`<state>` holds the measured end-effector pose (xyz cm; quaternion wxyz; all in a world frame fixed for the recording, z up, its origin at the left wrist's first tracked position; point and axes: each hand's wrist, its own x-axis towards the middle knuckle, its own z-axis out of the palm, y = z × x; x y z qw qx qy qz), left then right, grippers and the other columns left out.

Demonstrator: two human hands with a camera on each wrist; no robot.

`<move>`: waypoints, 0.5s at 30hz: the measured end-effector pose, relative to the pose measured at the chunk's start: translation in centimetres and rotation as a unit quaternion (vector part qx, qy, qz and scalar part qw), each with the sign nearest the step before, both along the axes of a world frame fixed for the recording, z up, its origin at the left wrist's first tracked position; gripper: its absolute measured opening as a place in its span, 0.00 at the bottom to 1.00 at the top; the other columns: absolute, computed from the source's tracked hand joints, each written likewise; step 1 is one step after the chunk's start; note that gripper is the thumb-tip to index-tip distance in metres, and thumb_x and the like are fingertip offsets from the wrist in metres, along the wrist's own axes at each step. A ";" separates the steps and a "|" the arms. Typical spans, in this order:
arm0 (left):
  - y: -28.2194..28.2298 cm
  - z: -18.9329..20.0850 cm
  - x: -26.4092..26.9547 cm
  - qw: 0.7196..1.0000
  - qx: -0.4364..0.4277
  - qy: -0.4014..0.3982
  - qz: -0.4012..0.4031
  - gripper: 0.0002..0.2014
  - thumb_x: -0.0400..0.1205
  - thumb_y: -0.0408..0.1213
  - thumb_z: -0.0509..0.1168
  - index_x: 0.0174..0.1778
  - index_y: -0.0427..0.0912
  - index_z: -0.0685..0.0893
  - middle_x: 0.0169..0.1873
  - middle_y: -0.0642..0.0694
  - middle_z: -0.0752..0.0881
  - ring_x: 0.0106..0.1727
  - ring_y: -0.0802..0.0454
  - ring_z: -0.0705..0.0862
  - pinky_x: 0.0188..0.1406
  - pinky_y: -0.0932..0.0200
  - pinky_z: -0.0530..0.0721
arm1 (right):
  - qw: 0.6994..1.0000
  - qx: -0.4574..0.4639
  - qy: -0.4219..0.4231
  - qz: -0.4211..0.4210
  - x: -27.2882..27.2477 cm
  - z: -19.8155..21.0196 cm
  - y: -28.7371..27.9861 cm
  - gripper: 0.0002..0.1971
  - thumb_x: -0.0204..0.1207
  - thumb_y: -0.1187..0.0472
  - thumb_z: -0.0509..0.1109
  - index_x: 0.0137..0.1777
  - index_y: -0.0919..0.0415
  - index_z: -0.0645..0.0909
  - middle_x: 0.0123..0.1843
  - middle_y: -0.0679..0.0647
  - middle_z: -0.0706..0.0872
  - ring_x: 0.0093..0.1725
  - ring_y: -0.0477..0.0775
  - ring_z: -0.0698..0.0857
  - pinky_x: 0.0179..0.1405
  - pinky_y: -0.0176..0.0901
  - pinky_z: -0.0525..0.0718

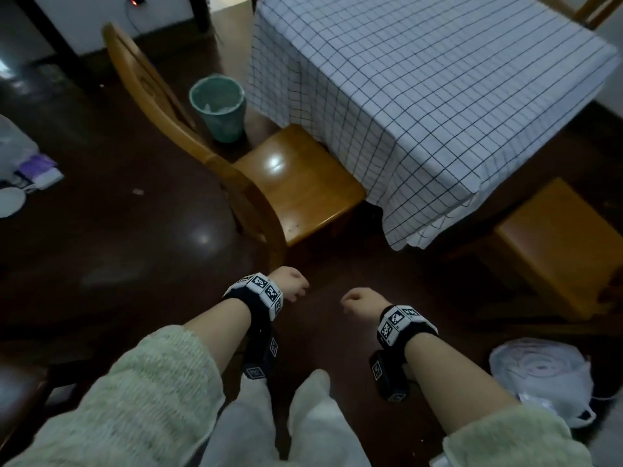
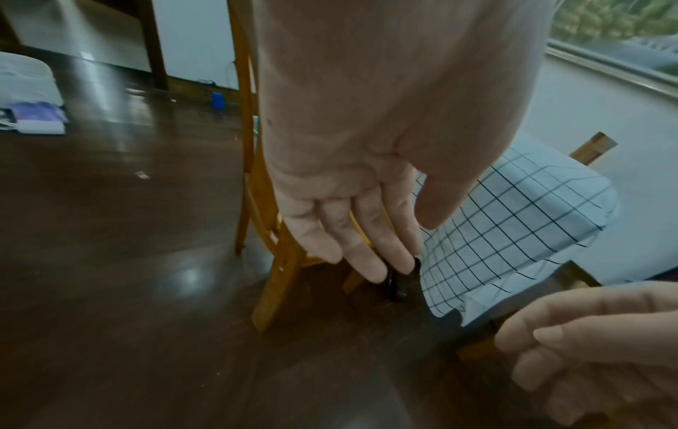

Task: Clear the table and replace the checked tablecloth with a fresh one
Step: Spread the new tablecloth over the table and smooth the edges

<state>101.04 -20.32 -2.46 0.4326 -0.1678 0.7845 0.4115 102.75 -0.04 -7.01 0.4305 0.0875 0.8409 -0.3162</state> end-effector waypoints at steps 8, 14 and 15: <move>-6.5 0.6 2.1 0.998 -0.017 -0.004 0.062 0.14 0.86 0.38 0.59 0.65 0.40 0.82 0.60 0.45 0.86 0.47 0.53 0.83 0.26 0.68 0.73 | 0.998 -0.017 -0.009 0.054 0.7 0.1 -7.3 0.08 0.80 0.57 0.64 0.42 0.44 0.80 0.46 0.48 0.88 0.48 0.50 0.88 0.56 0.48 0.87; -11.1 -0.3 2.5 0.993 -0.036 0.017 0.115 0.13 0.85 0.39 0.60 0.62 0.41 0.83 0.53 0.46 0.87 0.42 0.55 0.82 0.27 0.65 0.72 | 0.989 -0.030 -0.004 0.144 -1.2 1.2 -13.4 0.09 0.80 0.58 0.63 0.55 0.53 0.84 0.51 0.50 0.88 0.52 0.51 0.87 0.56 0.46 0.86; -12.0 -0.4 2.5 0.991 -0.038 0.018 0.124 0.12 0.85 0.39 0.61 0.61 0.40 0.83 0.53 0.46 0.87 0.40 0.56 0.82 0.26 0.65 0.72 | 0.988 -0.031 -0.005 0.152 -1.4 1.5 -14.5 0.10 0.80 0.58 0.63 0.56 0.54 0.84 0.50 0.51 0.88 0.51 0.52 0.87 0.56 0.46 0.86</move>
